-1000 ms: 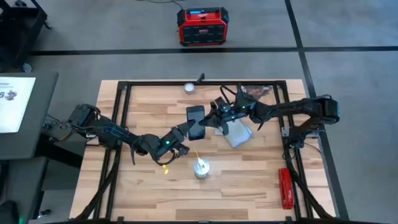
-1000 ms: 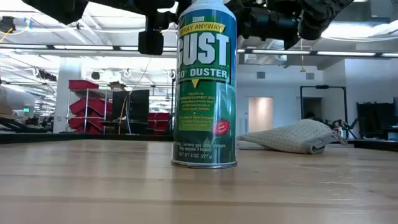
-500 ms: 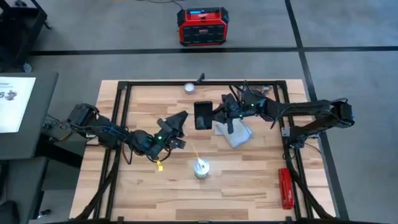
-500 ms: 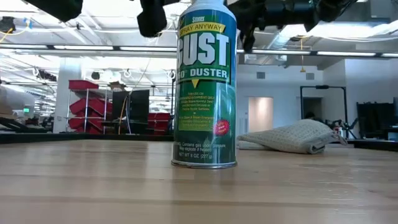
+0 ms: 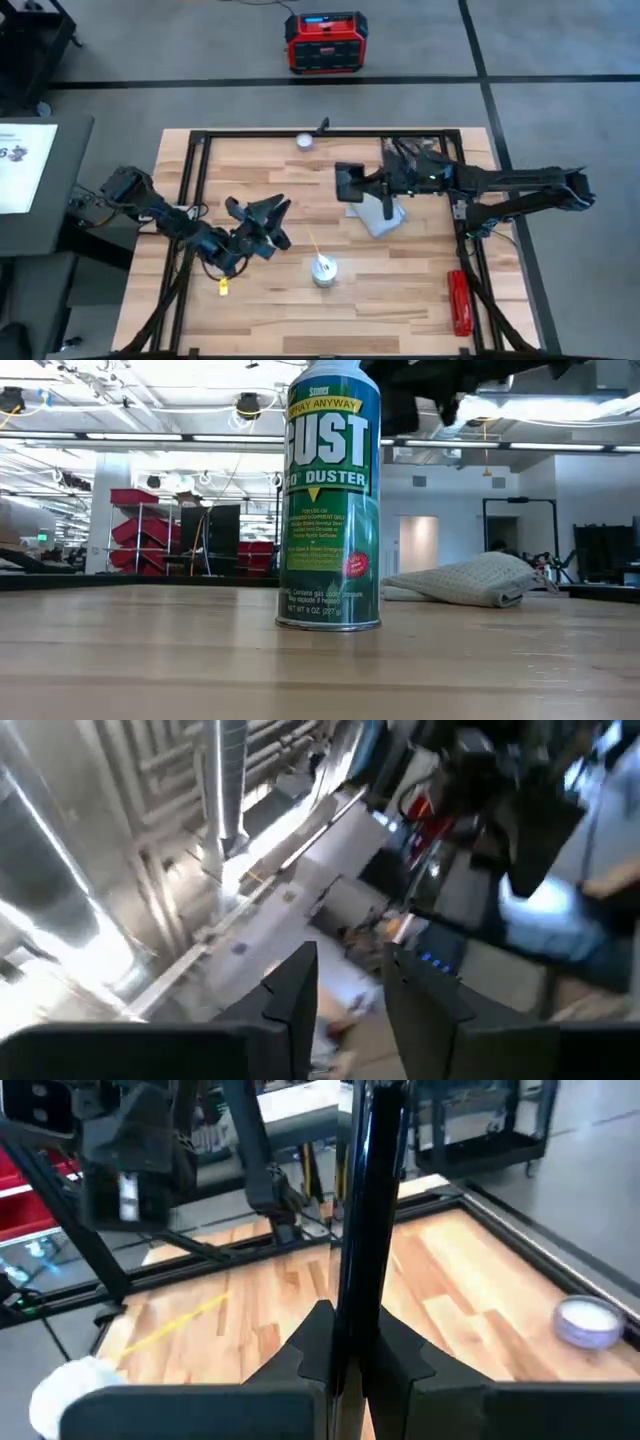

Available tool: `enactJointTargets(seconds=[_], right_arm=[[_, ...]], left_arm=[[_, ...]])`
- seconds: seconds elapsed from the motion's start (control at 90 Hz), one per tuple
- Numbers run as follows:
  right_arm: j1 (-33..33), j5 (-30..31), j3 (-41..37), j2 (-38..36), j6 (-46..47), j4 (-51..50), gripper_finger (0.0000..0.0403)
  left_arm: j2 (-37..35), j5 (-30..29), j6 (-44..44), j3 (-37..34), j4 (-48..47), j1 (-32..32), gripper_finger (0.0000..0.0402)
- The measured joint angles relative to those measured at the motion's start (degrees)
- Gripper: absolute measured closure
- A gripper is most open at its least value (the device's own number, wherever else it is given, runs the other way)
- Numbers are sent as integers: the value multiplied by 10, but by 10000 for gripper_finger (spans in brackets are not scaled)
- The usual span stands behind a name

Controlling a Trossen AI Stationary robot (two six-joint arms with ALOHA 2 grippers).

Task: Apply microfiber cloth
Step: Spray the front of the cellphone with the cleaning bottle

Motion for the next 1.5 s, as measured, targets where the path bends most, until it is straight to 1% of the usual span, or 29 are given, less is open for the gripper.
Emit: enactJointTargets(seconds=[0.078,0.133,0.2,0.244,0.278,0.4,0.5,0.578,0.678,0.756,0.8,0.889,0.933,1.033,1.089,1.122,1.178,1.233,1.322,1.422,1.5], right_arm=[[20,25,-17,-25,8,-10,387],[37,49,-28,-47,11,-12,387],[58,78,-39,-74,14,-29,387],[72,100,-44,-90,16,-45,387],[85,120,-46,-102,16,-64,387],[137,188,-47,-129,18,-104,387],[174,218,-47,-133,21,-122,387],[199,247,-47,-122,26,-131,387],[221,275,-47,-95,28,-124,387],[232,282,-47,-63,28,-99,387],[236,285,-47,-44,24,-82,387],[231,287,-47,-10,9,-37,387],[226,287,-47,6,3,-21,387],[215,281,-47,34,-13,13,387],[209,279,-46,44,-23,35,387],[206,278,-46,46,-27,38,387],[203,276,-46,46,-27,36,387],[200,276,-46,46,-28,39,387],[199,278,-46,41,-32,35,387],[198,278,-46,40,-33,34,387],[195,278,-46,41,-33,27,387]], left_arm=[[0,-3,-90,0,-38,-3,333],[0,-18,-139,0,-75,-8,345],[2,-64,-177,5,-103,-23,369],[2,-92,-201,13,-108,-36,388],[1,-105,-219,17,-107,-48,394],[-6,-128,-252,25,-104,-105,401],[-26,-170,-311,26,-109,-138,401],[-32,-204,-378,26,-148,-151,401],[-31,-204,-485,26,-231,-162,401],[-32,-185,-594,26,-311,-169,401],[-32,-161,-650,26,-363,-168,401],[-40,-88,-745,26,-443,-147,401],[-47,-47,-812,26,-492,-130,401],[-58,46,-982,26,-642,-85,401],[-59,82,-1060,25,-704,-64,401],[-60,91,-1092,25,-725,-55,401],[-61,101,-1121,25,-740,-46,401],[-61,126,-1135,25,-742,-44,401],[-61,158,-1137,25,-722,-42,401],[-61,177,-1135,26,-710,-40,401],[-61,204,-1137,26,-695,-35,401]])
